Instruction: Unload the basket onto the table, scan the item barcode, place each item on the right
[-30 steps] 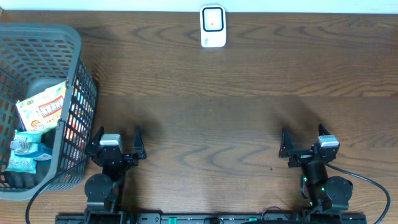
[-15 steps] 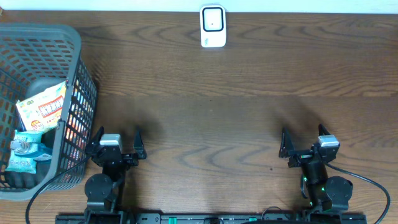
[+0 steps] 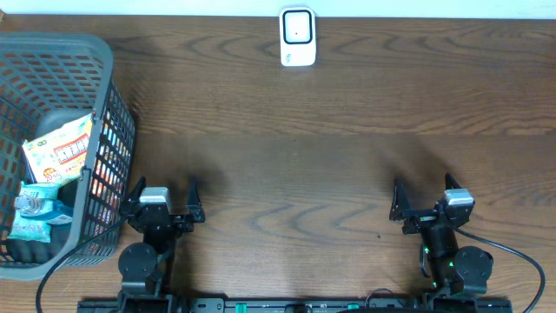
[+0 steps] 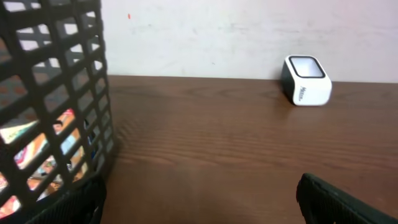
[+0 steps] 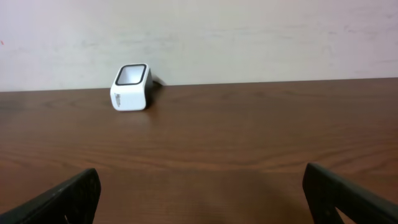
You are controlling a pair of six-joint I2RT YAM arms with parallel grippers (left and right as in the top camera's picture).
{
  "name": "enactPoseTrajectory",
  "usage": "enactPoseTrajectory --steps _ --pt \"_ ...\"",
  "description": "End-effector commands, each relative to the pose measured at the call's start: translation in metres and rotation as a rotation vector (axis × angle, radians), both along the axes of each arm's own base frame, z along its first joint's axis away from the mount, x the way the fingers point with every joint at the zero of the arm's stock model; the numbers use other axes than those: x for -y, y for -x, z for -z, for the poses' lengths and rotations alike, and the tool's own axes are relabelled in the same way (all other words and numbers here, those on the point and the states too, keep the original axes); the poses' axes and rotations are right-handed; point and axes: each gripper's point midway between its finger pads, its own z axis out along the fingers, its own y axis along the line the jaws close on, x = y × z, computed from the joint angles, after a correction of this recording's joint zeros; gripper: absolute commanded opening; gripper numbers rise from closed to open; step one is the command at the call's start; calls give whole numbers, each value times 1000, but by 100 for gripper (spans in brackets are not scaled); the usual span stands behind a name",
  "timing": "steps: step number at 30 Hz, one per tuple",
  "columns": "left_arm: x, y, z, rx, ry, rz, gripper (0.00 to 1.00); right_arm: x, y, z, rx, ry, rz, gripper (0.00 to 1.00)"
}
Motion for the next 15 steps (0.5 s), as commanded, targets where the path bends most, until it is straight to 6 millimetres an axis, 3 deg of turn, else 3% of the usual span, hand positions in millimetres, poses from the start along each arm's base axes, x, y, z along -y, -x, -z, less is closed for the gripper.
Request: enactPoseTrajectory --steps 1,8,15 --pt "10 1 10 -47 6 56 98 -2 0 2 -4 8 -10 99" --pt "11 5 -6 -109 5 62 98 -2 0 2 -4 8 -10 99" --pt "22 6 -64 -95 16 123 98 -2 0 2 -4 8 -10 99"
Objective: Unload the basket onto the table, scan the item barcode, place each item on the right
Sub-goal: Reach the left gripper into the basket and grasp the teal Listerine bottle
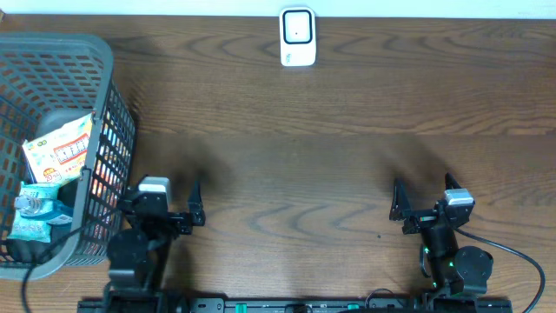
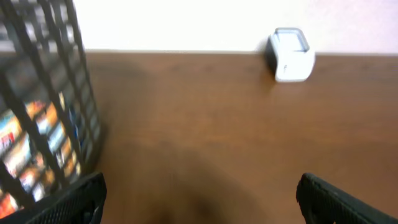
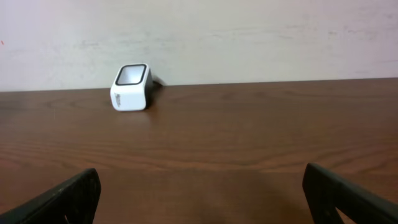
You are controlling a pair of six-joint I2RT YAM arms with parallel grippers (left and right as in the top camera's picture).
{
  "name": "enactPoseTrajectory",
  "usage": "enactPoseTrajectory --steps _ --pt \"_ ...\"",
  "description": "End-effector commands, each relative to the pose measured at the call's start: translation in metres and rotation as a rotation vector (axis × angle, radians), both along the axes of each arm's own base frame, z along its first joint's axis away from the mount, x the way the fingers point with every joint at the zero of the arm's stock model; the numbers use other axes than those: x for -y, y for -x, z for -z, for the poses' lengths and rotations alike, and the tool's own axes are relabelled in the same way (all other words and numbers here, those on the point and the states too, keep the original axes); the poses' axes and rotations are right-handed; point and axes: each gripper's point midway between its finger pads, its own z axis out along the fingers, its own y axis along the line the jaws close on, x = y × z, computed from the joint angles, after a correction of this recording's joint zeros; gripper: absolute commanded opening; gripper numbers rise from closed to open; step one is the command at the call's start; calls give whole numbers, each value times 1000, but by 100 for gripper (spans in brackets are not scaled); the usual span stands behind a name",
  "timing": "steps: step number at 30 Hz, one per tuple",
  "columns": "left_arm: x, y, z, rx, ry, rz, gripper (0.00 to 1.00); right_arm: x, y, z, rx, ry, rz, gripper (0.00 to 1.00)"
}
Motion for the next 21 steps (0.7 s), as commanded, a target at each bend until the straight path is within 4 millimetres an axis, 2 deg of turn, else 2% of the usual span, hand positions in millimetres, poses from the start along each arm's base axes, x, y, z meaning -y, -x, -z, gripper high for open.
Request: enactPoseTrajectory --steps 1,5,8,14,16,18,21 --pt "14 1 -56 66 22 78 98 -2 0 2 -4 8 -10 99" --pt "16 0 -89 63 56 83 98 -2 0 2 -4 8 -10 99" --pt "16 -1 -105 20 75 77 98 -2 0 2 -4 8 -10 99" --pt "17 0 -157 -97 74 76 98 -2 0 2 -4 8 -10 99" --pt "22 2 -171 -115 85 107 98 -2 0 2 -4 8 -10 99" --pt "31 7 -173 -155 103 157 98 -2 0 2 -4 8 -10 99" --pt "32 9 -162 -203 106 159 98 -2 0 2 -4 8 -10 99"
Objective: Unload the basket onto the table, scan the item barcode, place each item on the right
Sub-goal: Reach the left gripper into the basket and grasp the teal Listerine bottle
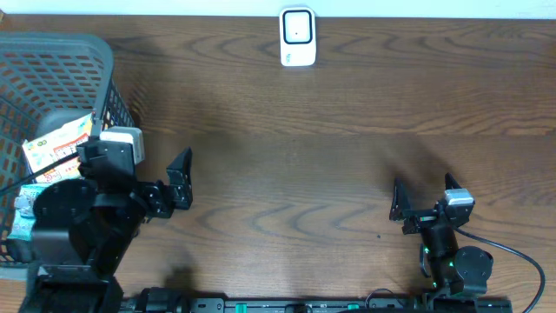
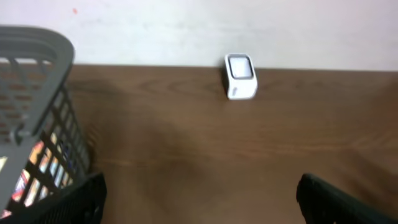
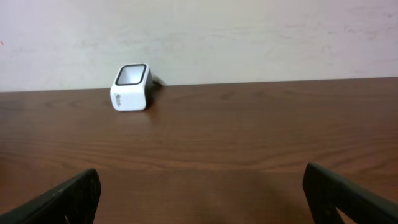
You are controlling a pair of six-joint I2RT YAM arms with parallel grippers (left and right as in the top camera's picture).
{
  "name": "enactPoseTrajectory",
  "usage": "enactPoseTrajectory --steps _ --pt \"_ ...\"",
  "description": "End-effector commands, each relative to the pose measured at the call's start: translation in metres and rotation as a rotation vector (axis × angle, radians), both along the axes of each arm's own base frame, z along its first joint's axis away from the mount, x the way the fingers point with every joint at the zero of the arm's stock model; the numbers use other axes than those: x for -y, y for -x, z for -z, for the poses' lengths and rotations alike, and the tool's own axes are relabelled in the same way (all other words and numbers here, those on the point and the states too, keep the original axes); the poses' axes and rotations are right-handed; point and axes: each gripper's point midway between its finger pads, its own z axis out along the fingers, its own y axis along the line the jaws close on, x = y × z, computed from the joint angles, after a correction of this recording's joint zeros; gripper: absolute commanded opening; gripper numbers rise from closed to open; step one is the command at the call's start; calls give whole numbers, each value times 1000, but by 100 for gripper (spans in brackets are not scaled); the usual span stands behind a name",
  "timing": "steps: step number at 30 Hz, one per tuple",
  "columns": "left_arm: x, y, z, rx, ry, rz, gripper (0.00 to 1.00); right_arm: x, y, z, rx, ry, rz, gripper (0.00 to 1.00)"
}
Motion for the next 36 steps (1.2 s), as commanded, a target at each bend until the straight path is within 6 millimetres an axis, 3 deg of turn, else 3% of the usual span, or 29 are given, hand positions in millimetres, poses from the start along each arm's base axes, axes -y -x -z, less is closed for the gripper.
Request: enactPoseTrajectory --steps 1,6,15,19,23,27,36 --pt "12 3 5 -39 31 62 98 -2 0 2 -4 8 -10 99" --pt "3 -1 1 -42 62 -14 98 -2 0 2 -4 8 -10 99" --pt "-67 -26 -35 -164 119 -523 98 -2 0 2 -4 8 -10 99" --pt "-103 -27 -36 -272 163 -763 98 -2 0 2 -4 8 -10 99" --pt "-141 -22 -20 -378 244 -981 98 -2 0 2 -4 8 -10 99" --pt "-182 -6 10 -497 335 -1207 98 -2 0 2 -4 8 -10 99" --pt "-232 33 60 -712 564 -1431 98 -2 0 2 -4 8 -10 99"
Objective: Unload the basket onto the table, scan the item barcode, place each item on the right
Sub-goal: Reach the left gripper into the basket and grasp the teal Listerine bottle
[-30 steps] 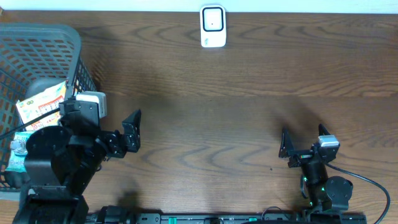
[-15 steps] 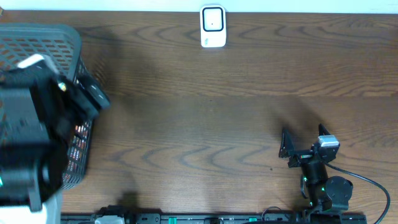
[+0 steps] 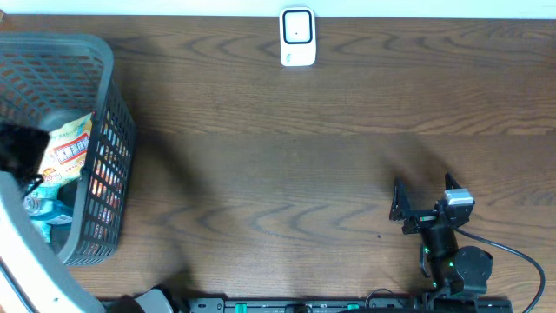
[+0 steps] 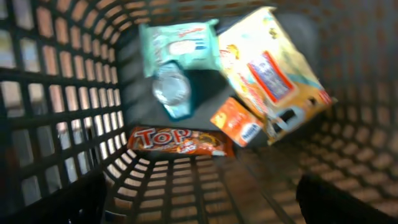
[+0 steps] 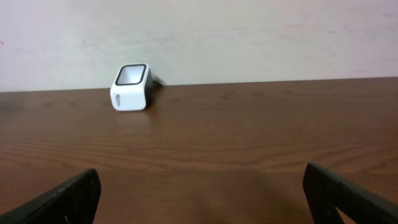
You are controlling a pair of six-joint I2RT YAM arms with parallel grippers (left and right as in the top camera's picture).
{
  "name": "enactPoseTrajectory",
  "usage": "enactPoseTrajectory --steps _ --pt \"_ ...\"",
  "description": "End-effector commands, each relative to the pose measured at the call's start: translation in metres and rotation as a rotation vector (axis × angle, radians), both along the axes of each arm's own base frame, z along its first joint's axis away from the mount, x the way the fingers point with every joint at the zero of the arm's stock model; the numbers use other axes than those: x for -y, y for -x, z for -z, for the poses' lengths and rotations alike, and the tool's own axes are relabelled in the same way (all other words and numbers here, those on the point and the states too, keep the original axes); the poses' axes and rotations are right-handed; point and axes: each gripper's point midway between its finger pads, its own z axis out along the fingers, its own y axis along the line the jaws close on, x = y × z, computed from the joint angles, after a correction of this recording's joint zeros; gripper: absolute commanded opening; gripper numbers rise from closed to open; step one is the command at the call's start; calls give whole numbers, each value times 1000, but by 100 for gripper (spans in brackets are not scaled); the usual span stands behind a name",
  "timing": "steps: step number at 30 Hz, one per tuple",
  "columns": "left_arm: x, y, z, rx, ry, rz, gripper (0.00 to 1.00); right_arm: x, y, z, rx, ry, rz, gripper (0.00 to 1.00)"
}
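Observation:
Looking down from above the grey mesh basket point(image 3: 95, 113), my left gripper point(image 4: 199, 208) is open, its fingertips point(image 4: 68, 199) dark at the bottom corners of the left wrist view. Below it lie a yellow snack packet point(image 4: 267, 68), a teal packet point(image 4: 177, 43), a small orange packet point(image 4: 239, 124) and a red "Top" bar point(image 4: 180, 142). The white barcode scanner point(image 3: 297, 36) stands at the table's far edge, also in the right wrist view as the scanner point(image 5: 131, 87). Low at the front right, my right gripper point(image 3: 423, 200) rests open and holds nothing.
The left arm point(image 3: 22, 235) reaches in from the left edge, partly out of the overhead view. The basket walls point(image 4: 56, 93) surround the packets on all sides. Brown table point(image 3: 287, 174) stretches between basket, scanner and right arm. A pale wall point(image 5: 249, 37) rises behind the scanner.
My left gripper was raised beside the basket, looking across the table at the scanner. Now it is over the basket, pointing down at the packets. The right arm has not moved.
Both grippers first rested open, low at the table's front, the left beside the basket. Then the left wrist view was higher and tilted, then higher still with the basket rim below. Now it looks down into the basket. The right gripper stayed put.

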Motion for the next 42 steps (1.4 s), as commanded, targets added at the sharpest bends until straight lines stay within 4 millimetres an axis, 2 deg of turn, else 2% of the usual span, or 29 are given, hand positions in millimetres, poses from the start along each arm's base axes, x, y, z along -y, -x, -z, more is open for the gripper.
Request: enactPoseTrajectory --steps 1,6,13,19,24,31,38,41,42 --pt "-8 13 15 15 95 -111 98 -2 0 1 -3 8 -10 99" --pt "-20 34 46 -40 152 -211 98 -2 0 1 -3 8 -10 99" --pt "-31 30 86 -50 163 -229 98 -2 0 1 -3 8 -10 99" --pt "-41 21 100 -63 168 -230 98 -2 0 1 -3 8 -10 99" --pt "-48 15 123 -116 212 -231 98 -2 0 1 -3 8 -10 99" --pt "-55 16 151 -189 279 -251 98 -2 0 1 -3 8 -10 99" --pt "-58 15 160 -204 293 -257 100 -2 0 1 -3 8 -10 99" --pt "-58 15 160 -203 292 -256 76 -2 0 1 -3 8 -10 100" --pt "-58 15 160 -203 292 -256 72 -2 0 1 -3 8 -10 99"
